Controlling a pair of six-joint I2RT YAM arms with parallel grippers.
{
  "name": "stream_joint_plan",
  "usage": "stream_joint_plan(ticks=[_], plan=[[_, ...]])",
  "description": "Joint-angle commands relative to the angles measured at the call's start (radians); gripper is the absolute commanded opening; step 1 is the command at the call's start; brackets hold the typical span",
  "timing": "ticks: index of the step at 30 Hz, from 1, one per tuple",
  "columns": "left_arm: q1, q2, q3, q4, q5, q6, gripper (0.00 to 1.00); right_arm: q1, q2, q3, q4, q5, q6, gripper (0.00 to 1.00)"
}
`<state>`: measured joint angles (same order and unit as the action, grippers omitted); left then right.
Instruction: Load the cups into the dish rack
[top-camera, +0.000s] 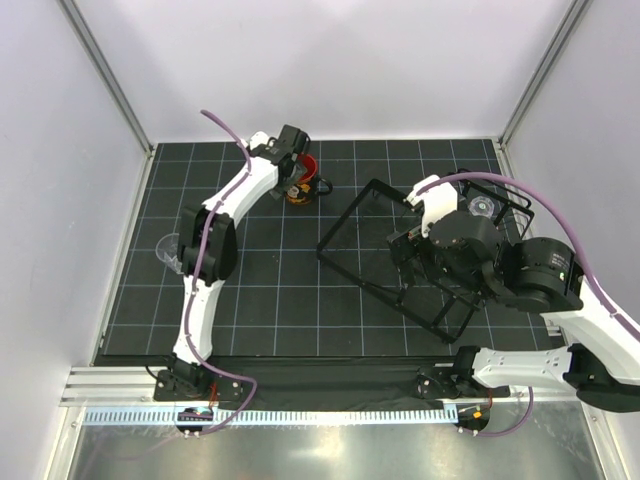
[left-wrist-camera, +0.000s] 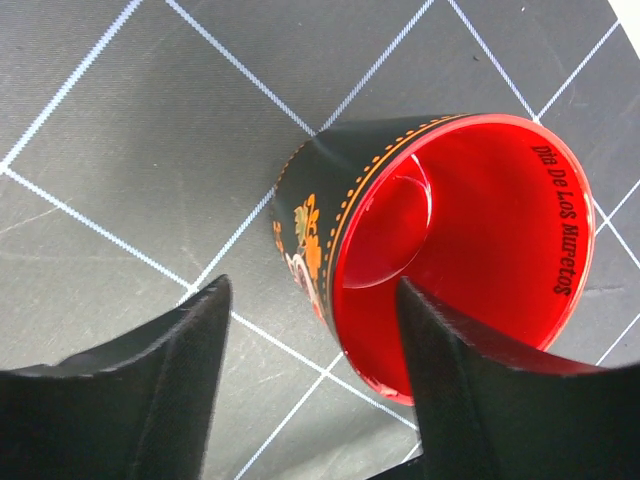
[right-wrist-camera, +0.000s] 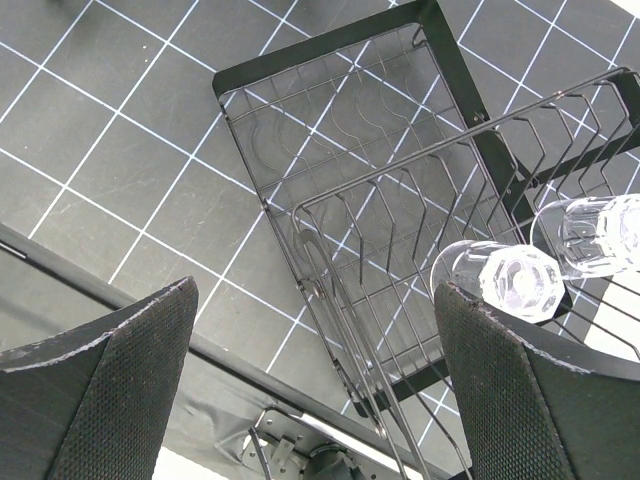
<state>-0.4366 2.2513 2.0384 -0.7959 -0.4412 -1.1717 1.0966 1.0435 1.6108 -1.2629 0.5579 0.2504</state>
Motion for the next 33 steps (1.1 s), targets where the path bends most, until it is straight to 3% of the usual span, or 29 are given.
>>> stream_joint_plan(ticks=[1,6,12,15,19,20,28,33], plan=[[-0.001,0.008,0.049,0.012,-0.002,-0.014,0.63,-0.003,-0.017,-0.005,-0.007,0.028,0.016,1.0],[-0.001,0.031,0.054,0.021,0.021,-0.023,0.6,-0.004,-0.026,-0.006,-0.015,0.033,0.023,1.0],[-0.001,0.053,0.055,0.029,0.047,-0.02,0.49,-0.003,-0.027,-0.009,-0.023,0.03,0.023,1.0],[-0.001,0.056,0.054,0.03,0.056,-0.014,0.33,-0.003,-0.026,-0.009,-0.026,0.027,0.026,1.0],[0.002,0.051,0.054,0.034,0.07,0.003,0.02,-0.003,-0.022,-0.006,-0.03,0.02,0.029,1.0],[0.006,0.048,0.051,0.032,0.075,0.007,0.0,-0.003,-0.022,0.0,-0.032,0.019,0.032,1.0],[0.009,-0.076,-0.035,0.056,0.093,0.076,0.0,-0.003,-0.005,0.012,-0.036,-0.013,0.05,1.0],[0.009,-0.289,-0.162,0.129,0.163,0.148,0.0,-0.003,0.001,0.015,-0.013,-0.03,0.047,1.0]])
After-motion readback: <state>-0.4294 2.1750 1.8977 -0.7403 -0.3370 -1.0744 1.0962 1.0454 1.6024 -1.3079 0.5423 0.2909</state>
